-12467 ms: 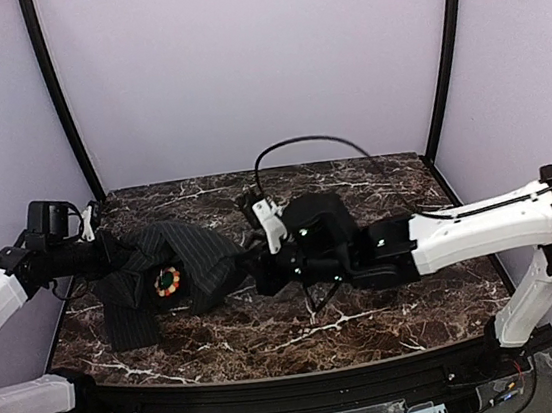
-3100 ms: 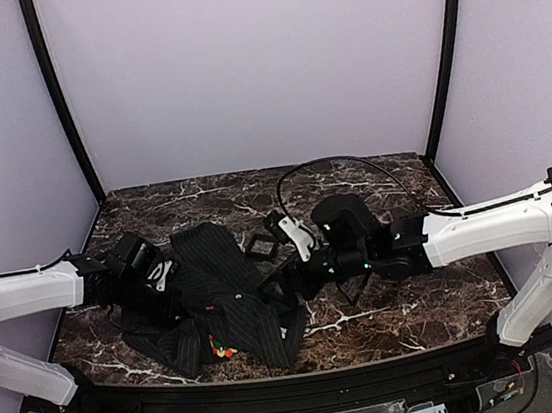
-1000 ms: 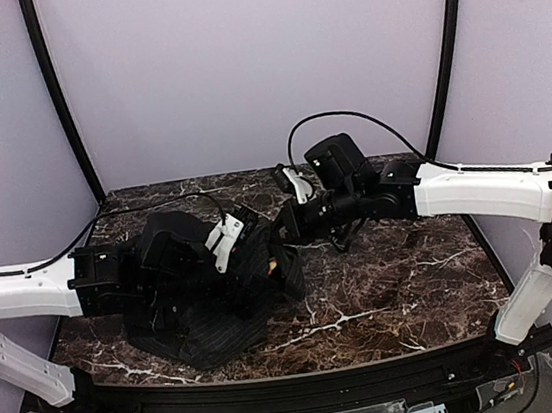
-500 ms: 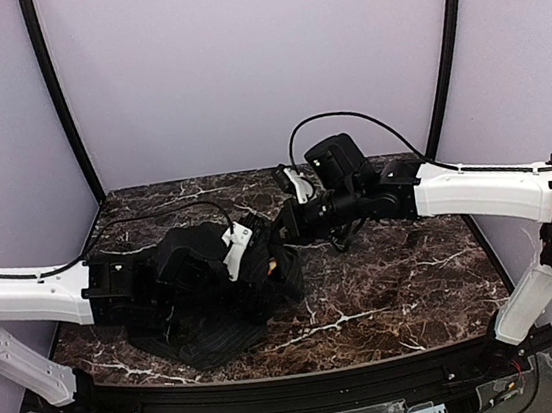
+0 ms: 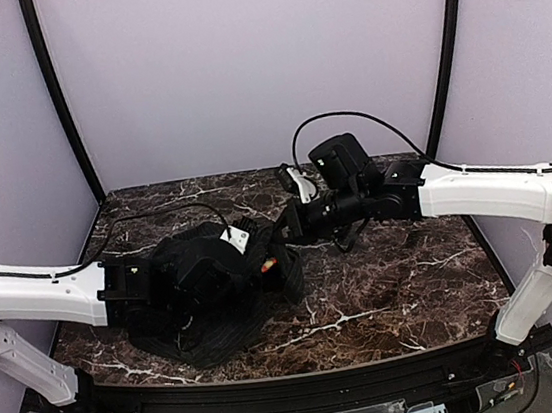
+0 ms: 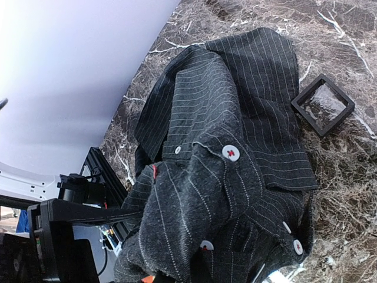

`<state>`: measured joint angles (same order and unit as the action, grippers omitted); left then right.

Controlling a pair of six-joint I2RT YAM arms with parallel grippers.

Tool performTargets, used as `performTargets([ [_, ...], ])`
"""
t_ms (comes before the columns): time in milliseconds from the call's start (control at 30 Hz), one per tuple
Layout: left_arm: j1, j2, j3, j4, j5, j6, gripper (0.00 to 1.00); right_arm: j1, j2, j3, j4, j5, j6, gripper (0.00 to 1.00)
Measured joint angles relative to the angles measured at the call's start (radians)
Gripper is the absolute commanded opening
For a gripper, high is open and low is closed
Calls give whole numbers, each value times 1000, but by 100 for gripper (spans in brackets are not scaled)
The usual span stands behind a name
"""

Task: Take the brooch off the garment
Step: Adjust the crumpled clothing at the center of the board.

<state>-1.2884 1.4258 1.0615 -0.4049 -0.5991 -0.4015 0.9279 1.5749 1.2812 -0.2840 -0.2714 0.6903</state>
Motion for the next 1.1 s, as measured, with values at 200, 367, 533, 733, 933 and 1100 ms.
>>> performTargets([
  [200, 1, 0, 6, 12, -12, 36, 14, 0, 0, -12, 0, -8, -1, 0],
  [367, 29, -11, 2, 35, 64, 77, 1, -4, -14, -28, -3, -17, -15, 0],
  [533, 120, -103, -31, 49, 261, 108, 1, -11, -66, -67, -8, -27, -54, 14],
  [733, 248, -203, -47, 54, 641, 145, 1, -22, -160, -123, -29, -22, -142, 68],
  [933, 380, -209, -47, 45, 938, 121, 1, -25, -354, -220, -22, -19, -210, 88],
  [1100, 458, -186, -54, 63, 1087, 29, 1, -19, -512, -296, 46, -17, -202, 71],
])
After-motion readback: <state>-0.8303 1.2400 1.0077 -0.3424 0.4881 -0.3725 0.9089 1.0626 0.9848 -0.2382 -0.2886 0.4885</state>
